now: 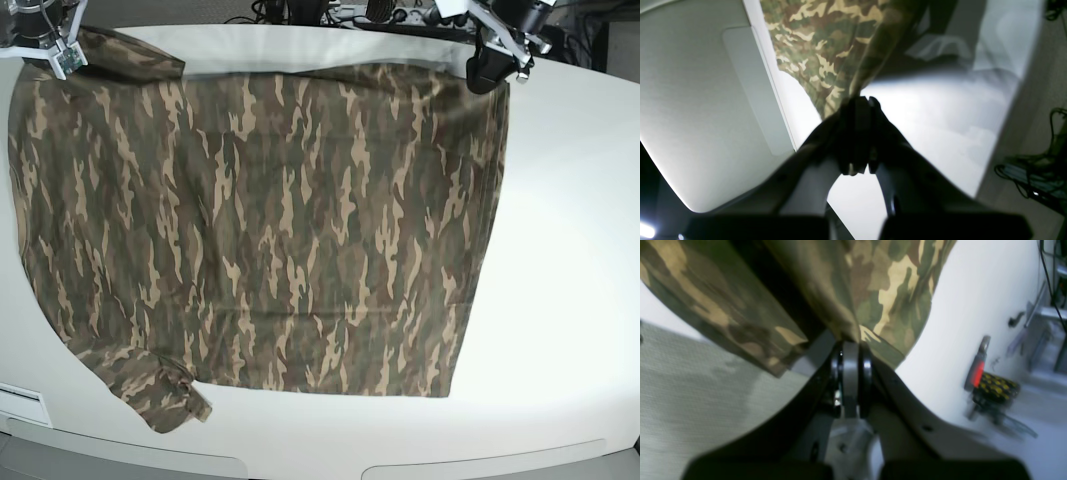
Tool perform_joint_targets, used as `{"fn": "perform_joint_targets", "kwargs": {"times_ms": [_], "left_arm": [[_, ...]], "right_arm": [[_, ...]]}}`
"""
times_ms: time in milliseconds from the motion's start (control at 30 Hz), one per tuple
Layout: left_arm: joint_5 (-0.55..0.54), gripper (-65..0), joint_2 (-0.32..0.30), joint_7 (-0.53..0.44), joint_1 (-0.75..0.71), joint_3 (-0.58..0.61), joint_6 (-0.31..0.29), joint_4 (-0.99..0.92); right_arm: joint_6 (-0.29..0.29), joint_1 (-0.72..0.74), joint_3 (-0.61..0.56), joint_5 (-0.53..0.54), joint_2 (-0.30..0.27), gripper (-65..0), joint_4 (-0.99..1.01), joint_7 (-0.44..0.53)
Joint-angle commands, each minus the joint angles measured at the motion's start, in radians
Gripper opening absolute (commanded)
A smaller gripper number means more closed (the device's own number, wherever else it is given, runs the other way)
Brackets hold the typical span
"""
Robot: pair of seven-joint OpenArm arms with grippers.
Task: Fold the T-shirt properly
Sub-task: 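Lift the shoulder corners with both grippers and pull the shirt taut, then lower the shirt flat and release both grippers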
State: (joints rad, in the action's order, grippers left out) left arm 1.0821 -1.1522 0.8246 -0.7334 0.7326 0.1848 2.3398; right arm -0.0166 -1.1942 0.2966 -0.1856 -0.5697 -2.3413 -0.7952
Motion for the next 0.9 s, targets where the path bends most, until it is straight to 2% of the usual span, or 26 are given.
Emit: {"fn": "perform_joint_targets", "kwargs": {"times_ms": [0,100,367,467,600,667,733,800,867], "left_arm": [[0.033,-65.0,-0.017,0.017,-0.019,-0.002,0.022,0.016],[0.050,-65.0,-0.017,0.046,-0.052,-0.002,0.038,0.016],[0.071,-65.0,-0.017,0.067,-0.086,-0.002,0.050,0.016],[0.101,-65.0,-0.017,0.067,-0.086,-0.005,0.064,0.016],[0.140,-65.0,-0.017,0.031,-0.078,-0.070,0.118,0.016],[0.101,-65.0,-0.017,-0.025,-0.054,-0.118,0.140,0.016],[-0.013,-65.0,-0.016,-0.120,-0.026,-0.168,0.132,0.016],[-0.134,-65.0,-0.012,-0.200,0.008,-0.214,0.080,0.016],[-0.212,-65.0,-0.007,-0.241,0.045,-0.254,0.046,0.016]], "right_arm": [[0.032,-0.029,0.009,-0.044,-0.007,-65.0,-0.015,-0.016],[0.074,-0.075,0.009,-0.085,-0.007,-65.0,-0.015,-0.022],[0.104,-0.108,0.009,-0.085,-0.006,-65.0,-0.015,-0.032],[0.104,-0.093,0.009,-0.108,-0.007,-65.0,-0.015,-0.024],[0.125,-0.019,0.009,-0.162,-0.011,-65.0,-0.015,0.003],[0.108,0.033,0.009,-0.156,-0.013,-65.0,-0.015,0.037],[0.055,0.090,0.009,-0.128,-0.013,-65.0,-0.015,0.064],[0.016,0.149,0.009,-0.090,-0.013,-65.0,-0.015,0.077],[0.004,0.201,0.009,-0.070,-0.013,-65.0,-0.015,0.087]]}}
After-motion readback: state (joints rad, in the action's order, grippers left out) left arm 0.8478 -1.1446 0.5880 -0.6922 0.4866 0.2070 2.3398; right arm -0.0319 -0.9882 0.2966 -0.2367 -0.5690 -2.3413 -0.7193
